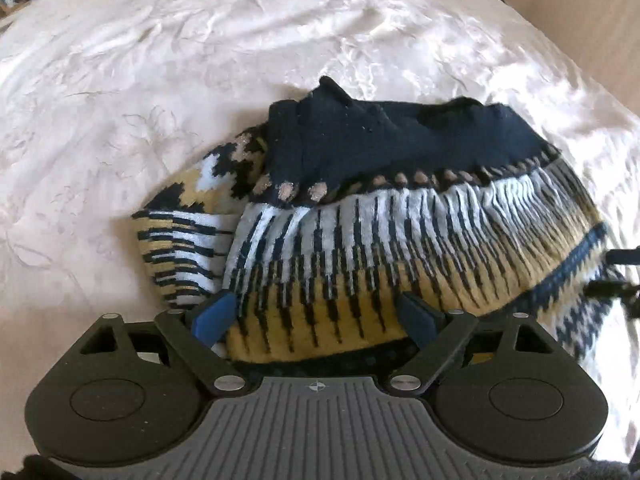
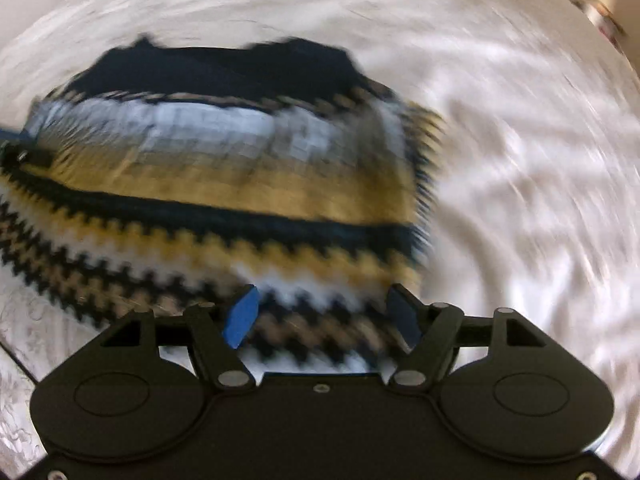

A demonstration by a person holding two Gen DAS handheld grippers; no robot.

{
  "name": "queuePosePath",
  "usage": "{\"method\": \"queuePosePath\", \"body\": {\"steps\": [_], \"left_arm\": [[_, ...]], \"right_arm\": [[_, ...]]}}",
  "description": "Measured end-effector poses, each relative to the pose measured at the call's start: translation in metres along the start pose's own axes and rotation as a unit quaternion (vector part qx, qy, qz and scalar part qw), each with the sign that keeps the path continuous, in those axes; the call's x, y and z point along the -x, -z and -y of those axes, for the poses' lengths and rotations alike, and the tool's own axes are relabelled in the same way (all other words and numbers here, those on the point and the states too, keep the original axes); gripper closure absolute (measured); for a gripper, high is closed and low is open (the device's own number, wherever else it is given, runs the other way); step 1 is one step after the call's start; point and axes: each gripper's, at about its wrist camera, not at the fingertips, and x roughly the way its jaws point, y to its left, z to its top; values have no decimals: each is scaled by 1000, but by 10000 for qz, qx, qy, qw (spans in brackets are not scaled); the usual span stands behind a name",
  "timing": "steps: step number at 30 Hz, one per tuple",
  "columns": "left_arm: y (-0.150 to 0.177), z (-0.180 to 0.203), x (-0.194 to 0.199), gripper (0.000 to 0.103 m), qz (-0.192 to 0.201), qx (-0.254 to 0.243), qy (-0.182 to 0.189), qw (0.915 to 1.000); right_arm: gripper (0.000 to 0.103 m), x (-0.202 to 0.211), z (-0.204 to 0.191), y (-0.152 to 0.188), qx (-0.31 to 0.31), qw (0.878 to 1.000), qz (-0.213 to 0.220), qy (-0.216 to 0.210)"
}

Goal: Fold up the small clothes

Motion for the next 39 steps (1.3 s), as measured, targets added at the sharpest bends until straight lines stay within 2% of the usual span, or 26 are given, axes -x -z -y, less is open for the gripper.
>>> {"method": "queuePosePath", "body": {"steps": [2,4,8,15,18,21,25,30,36,39], "left_arm": [[0,7,9,15,71,-92,-34,9999],[3,13,17,15,173,17,24,9998],[21,32,35,15,325,545,291,9976],[44,73,39,15,274,1141,466,9920],[39,85,36,15,223,1272,283,9912],[25,93,29,14,254,1296,160,9911],[-3,97,11,15,172,1266,-200,9916],[-35,91,-12,14,140,1434,-446,9886],[-51,89,-55,14,-381,1325,-747,9876],[-50,91,-66,6,-497,1287,-809,9871]], "right_arm": [[29,8,17,5,-354,9993,22,86],[27,15,31,9,-736,9972,129,24],[22,25,54,18,-1436,9886,327,-304],[14,19,81,14,-1930,9748,440,-1025],[13,17,86,6,-1925,9720,420,-1279],[7,0,91,-8,-1853,9702,284,-1537],[7,-18,94,-23,-1696,9692,132,-1779],[6,-36,102,-35,-1616,9647,17,-2080],[4,-58,113,-42,-1609,9554,-125,-2474],[0,-65,117,-42,-1660,9457,-124,-2791]]}}
